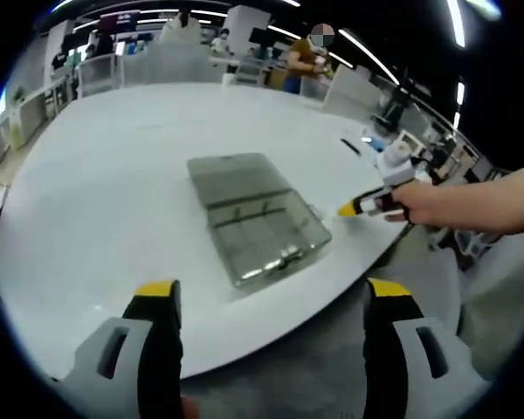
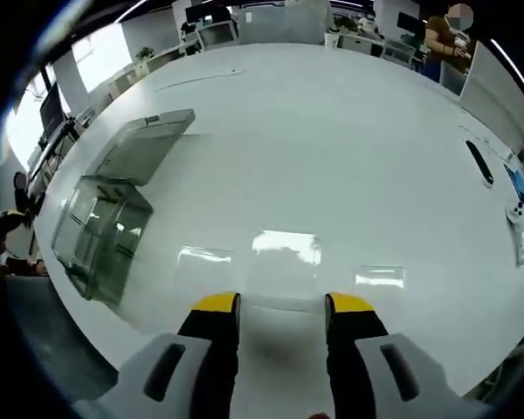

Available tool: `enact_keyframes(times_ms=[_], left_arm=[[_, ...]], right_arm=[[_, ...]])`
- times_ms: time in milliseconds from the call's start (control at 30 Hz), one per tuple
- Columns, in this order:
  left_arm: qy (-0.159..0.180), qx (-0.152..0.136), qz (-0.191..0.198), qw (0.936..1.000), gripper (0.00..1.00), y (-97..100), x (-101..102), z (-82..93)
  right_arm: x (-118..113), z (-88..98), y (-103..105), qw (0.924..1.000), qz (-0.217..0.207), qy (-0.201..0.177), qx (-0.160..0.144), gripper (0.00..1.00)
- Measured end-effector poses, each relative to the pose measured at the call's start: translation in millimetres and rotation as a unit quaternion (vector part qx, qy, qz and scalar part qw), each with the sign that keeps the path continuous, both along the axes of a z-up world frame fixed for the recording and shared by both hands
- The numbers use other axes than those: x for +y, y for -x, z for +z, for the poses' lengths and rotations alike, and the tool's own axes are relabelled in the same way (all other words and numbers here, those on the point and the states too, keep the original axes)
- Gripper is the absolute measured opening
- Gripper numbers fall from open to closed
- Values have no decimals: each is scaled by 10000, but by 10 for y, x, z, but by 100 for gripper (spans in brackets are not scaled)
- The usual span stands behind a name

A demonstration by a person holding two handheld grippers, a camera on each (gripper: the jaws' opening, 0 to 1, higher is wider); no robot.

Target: Insert the divider into the dual guide fixture by aligning both edges with the guide slots and pushing it downward to the bottom, including one-sided entry, uneven engagement, binding, and posture correction.

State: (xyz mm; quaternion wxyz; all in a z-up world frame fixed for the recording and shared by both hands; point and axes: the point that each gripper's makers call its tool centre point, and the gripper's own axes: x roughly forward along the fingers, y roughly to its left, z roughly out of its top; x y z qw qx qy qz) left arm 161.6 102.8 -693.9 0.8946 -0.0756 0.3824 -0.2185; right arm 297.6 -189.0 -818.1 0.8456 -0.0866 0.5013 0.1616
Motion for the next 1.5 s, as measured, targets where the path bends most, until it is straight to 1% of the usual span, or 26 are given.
enact_keyframes(times_ms=[67, 100, 233, 467, 867, 1033, 1233, 1500], left_arm=[[3, 4, 0, 10000, 84, -1, 1, -2], [4, -1, 2, 10000, 84, -2, 1, -1], [8, -7, 5, 10000, 84, -6, 4, -1], [26, 0, 20, 10000, 84, 0, 5, -14], [49, -35, 51, 10000, 83, 0, 7, 1], [55, -50, 27, 10000, 83, 0, -12, 12], [42, -96, 3, 9999, 83, -15, -30, 46], [27, -104, -14, 9999, 83, 2, -40, 60]], right_arm=[[0, -3, -2, 10000, -30, 28, 7, 35], [-5, -8, -1, 9999, 17, 121, 14, 35], [-8, -14, -10, 9999, -43, 155, 48, 35], [20, -16, 2, 9995, -27, 238, 217, 31], [7, -26, -4, 9984, -78, 292, 469, 30], [2, -44, -21, 9971, -25, 374, 658, 30], [26, -14, 9, 9947, 53, 476, 906, 30], [27, -6, 18, 9917, 122, 556, 1155, 30]])
